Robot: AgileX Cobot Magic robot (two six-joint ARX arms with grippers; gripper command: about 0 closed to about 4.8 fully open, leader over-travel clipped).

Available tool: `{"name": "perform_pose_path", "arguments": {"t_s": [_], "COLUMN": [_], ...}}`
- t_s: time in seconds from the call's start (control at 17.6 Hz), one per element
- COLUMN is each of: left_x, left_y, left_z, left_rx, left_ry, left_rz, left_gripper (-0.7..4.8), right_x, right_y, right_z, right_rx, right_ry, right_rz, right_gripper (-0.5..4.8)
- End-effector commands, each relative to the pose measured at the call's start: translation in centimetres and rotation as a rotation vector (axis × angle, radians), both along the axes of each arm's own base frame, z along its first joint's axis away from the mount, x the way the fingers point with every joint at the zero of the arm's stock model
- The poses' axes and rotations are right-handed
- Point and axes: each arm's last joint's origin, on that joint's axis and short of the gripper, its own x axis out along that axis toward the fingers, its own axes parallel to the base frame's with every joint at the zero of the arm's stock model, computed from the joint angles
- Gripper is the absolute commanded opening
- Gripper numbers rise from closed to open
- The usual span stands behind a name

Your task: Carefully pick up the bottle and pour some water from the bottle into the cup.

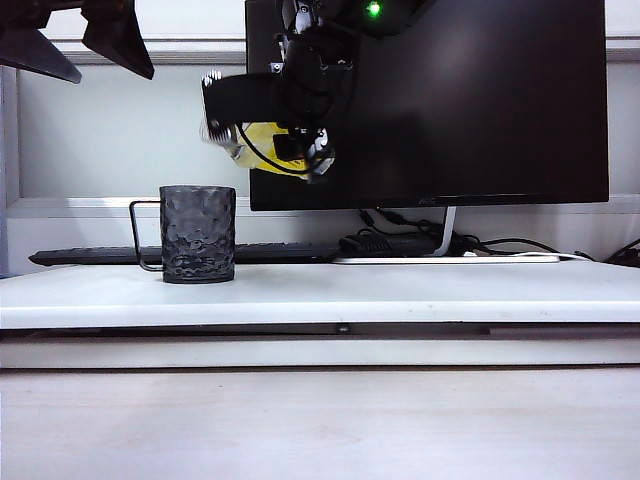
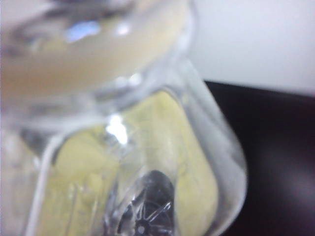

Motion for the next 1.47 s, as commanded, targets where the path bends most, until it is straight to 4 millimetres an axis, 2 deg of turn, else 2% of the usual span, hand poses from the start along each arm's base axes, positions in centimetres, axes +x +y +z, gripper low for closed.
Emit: {"name": "perform_pose_path", "arguments": {"t_s": [0.06,0.11,0.23,0.4,0.57,0.74,0.96,1.08,1.19,1.3,1.47], "left_x": [0.0,0.0,-0.1,-0.6,-1.2,-2.1,-2.8,-3.0,-3.0,-3.0,-3.0], "left_y": [0.0,0.0,-0.1,0.1,0.3,0.6,0.8,0.9,0.9,0.9,0.9], "left_z": [0.2,0.2,0.3,1.5,2.4,3.5,4.1,4.2,4.2,4.2,4.2], "left_rx": [-0.006,-0.008,-0.025,-0.087,-0.107,-0.134,-0.148,-0.15,-0.15,-0.15,-0.146], "left_ry": [-0.01,-0.01,-0.012,-0.083,-0.142,-0.207,-0.23,-0.239,-0.239,-0.238,-0.239], "left_rz": [-0.007,-0.015,-0.039,-0.043,-0.048,-0.052,-0.068,-0.069,-0.069,-0.069,-0.069], "left_gripper": [4.79,4.79,4.79,4.79,4.79,4.79,4.79,4.79,4.79,4.79,4.79], "right_x": [-0.1,-0.1,-0.2,-1.2,-2.7,-3.6,-2.0,-1.6,-1.2,-1.0,-1.5], "right_y": [-0.2,-0.3,-0.4,-1.2,-2.9,-5.0,-9.4,-10.3,-11.3,-12.2,-12.5], "right_z": [1.3,1.4,1.7,4.9,8.5,10.5,9.5,9.2,8.3,4.5,0.2], "right_rx": [0.292,0.417,0.573,0.879,1.079,1.163,1.273,1.261,1.285,1.309,1.305], "right_ry": [0.02,0.039,0.065,0.06,0.041,0.045,0.137,0.138,0.187,0.253,0.316], "right_rz": [-0.119,-0.17,-0.212,-0.215,-0.236,-0.318,-0.553,-0.591,-0.657,-0.759,-0.842], "right_gripper": [1.64,1.44,1.44,1.44,1.44,1.44,1.44,1.38,1.07,1.07,1.07]}}
